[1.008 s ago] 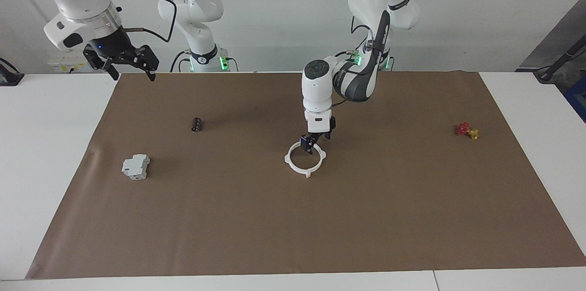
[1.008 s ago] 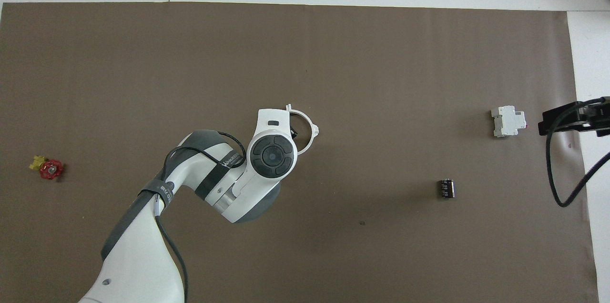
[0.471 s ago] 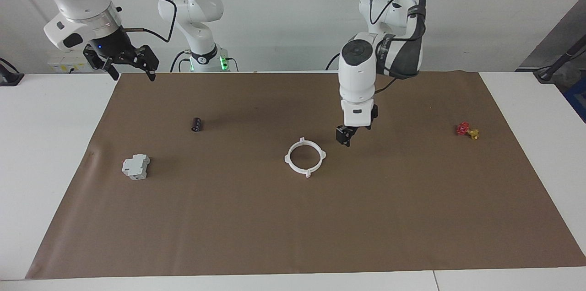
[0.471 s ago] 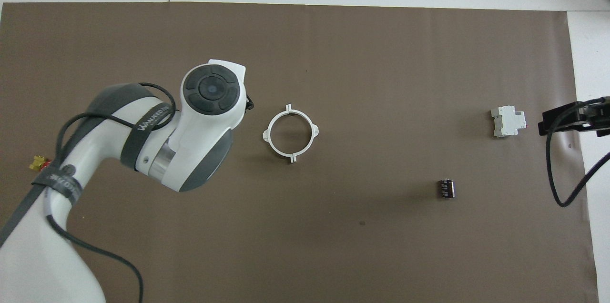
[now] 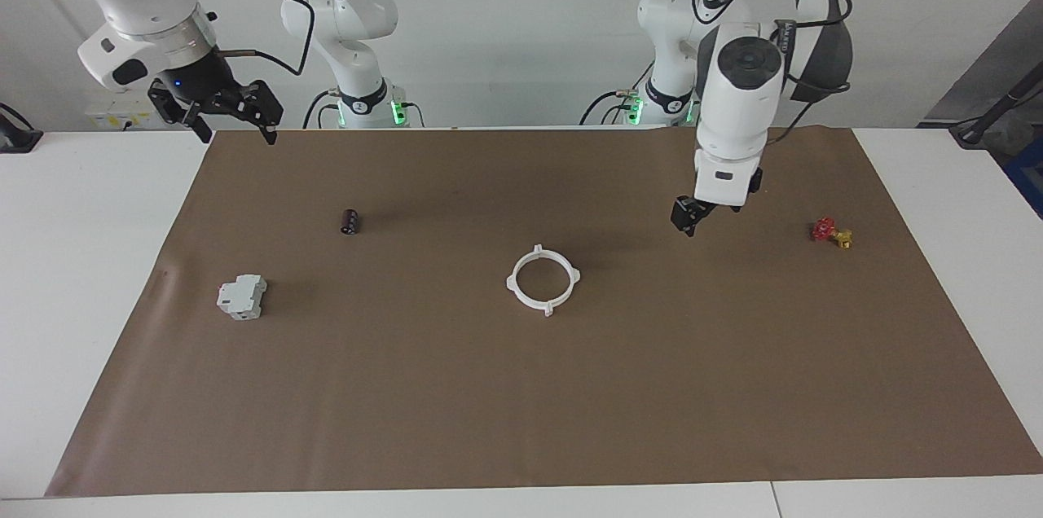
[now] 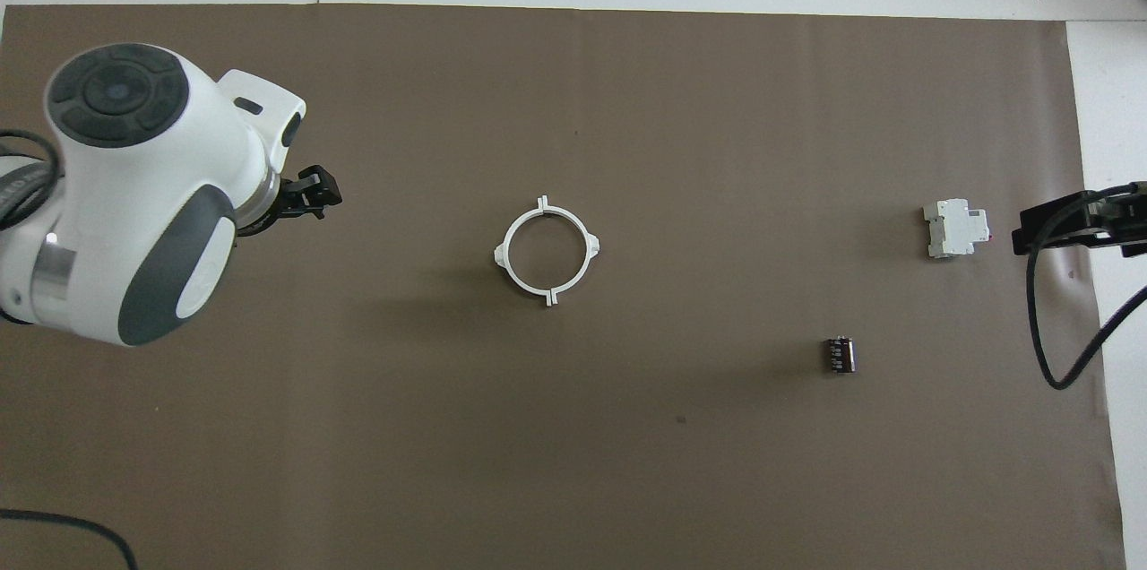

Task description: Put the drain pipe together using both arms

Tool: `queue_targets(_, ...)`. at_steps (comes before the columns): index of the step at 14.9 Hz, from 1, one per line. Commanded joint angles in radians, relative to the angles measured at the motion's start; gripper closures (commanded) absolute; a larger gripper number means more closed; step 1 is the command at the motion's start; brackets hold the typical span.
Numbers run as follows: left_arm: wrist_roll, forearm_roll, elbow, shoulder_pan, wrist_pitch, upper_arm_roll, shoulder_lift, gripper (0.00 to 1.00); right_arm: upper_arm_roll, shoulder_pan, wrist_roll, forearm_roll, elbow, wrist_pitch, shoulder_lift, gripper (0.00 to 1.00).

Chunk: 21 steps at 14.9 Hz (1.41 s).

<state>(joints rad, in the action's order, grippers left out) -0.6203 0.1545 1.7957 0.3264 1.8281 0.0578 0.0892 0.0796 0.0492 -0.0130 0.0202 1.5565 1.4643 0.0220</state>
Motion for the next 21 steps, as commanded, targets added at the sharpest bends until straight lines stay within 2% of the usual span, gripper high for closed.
queue_targets(1, 0.21, -0.073, 0.019, -0.117, -0.053, -0.004, -0.083, 0.0, -0.003, -0.008, -0.001, -0.017, 0.005, -0.002, 0.006, 0.0)
queue_targets(5, 0.618, -0.084, 0.022, -0.245, -0.115, -0.004, -0.117, 0.0, -0.003, -0.008, -0.001, -0.017, 0.005, -0.002, 0.006, 0.0)
queue_targets(6, 0.655, -0.087, 0.022, -0.257, -0.116, -0.003, -0.118, 0.0, -0.003, -0.008, -0.001, -0.017, 0.005, -0.002, 0.006, 0.0)
queue_targets(10, 0.637, -0.141, -0.018, -0.27, -0.136, 0.008, -0.115, 0.0, -0.003, -0.008, -0.001, -0.017, 0.005, -0.002, 0.006, 0.0)
queue_targets(14, 0.634, -0.141, -0.192, -0.26, -0.295, -0.003, -0.094, 0.0, -0.003, -0.008, -0.001, -0.017, 0.005, -0.002, 0.006, 0.0)
queue_targets(16, 0.636, -0.141, -0.171, -0.26, -0.277, -0.007, -0.108, 0.0, -0.003, -0.008, -0.001, -0.017, 0.005, -0.002, 0.006, 0.0)
queue_targets(18, 0.637, -0.141, -0.105, -0.262, -0.216, -0.007, -0.137, 0.0, -0.003, -0.008, -0.001, -0.017, 0.005, -0.002, 0.006, 0.0)
queue_targets(21, 0.645, -0.144, -0.111, -0.262, -0.224, -0.001, -0.135, 0.0, -0.003, -0.008, -0.001, -0.017, 0.005, -0.002, 0.006, 0.0)
